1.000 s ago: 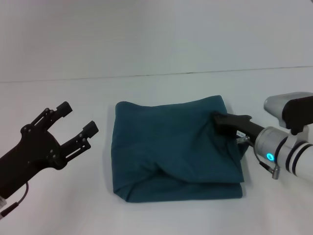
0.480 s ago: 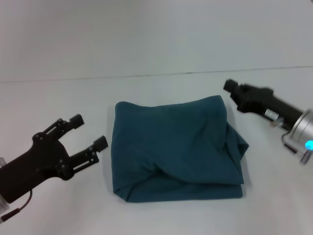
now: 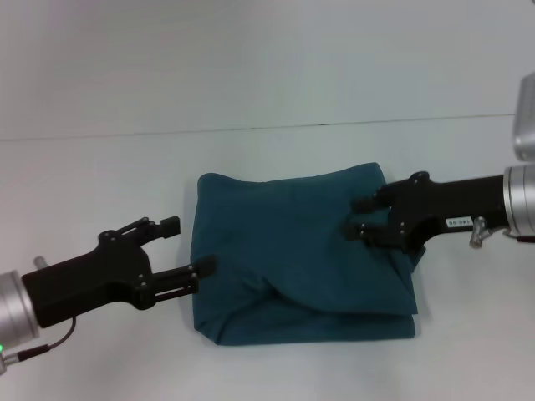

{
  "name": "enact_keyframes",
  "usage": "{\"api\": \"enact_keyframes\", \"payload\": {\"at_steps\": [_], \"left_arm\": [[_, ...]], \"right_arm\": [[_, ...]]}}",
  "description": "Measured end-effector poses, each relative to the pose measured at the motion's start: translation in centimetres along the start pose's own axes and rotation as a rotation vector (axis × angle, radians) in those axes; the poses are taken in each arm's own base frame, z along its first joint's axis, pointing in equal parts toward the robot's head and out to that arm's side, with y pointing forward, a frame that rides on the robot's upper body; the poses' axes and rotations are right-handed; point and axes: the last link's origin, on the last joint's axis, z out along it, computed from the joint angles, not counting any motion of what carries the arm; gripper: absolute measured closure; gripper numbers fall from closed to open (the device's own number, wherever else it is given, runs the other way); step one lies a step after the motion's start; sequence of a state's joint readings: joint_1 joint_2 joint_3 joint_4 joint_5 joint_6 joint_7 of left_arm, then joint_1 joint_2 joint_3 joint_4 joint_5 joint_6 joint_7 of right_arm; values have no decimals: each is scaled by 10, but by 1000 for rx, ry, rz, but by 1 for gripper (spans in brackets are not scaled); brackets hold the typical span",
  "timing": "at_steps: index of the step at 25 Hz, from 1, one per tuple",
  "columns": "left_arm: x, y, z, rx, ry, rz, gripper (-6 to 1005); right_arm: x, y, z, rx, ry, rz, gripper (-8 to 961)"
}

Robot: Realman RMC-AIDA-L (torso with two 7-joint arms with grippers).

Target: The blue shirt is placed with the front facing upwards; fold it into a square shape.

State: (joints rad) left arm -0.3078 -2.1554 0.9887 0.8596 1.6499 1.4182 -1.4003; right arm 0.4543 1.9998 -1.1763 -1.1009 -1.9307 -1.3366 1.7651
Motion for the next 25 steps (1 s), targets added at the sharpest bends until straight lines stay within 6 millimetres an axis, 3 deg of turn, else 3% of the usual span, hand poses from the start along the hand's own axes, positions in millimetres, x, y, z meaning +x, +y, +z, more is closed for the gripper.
{"api": "enact_keyframes", "payload": {"at_steps": [6,11,20,25], "left_arm": [[5,-4,12,-7,-80,-9,116],[11,-4,21,-23,-97,14,117],[14,-5,27,-28,-101,30,116],[12,-6,26,-18,-104,24,117]], "right_arm": [[-6,5,4,5,126,-20,434],[-3,6,6,7,134,-5,198],[3,6,6,40,117,23,22],[3,5,8,52,110,28,22]]}}
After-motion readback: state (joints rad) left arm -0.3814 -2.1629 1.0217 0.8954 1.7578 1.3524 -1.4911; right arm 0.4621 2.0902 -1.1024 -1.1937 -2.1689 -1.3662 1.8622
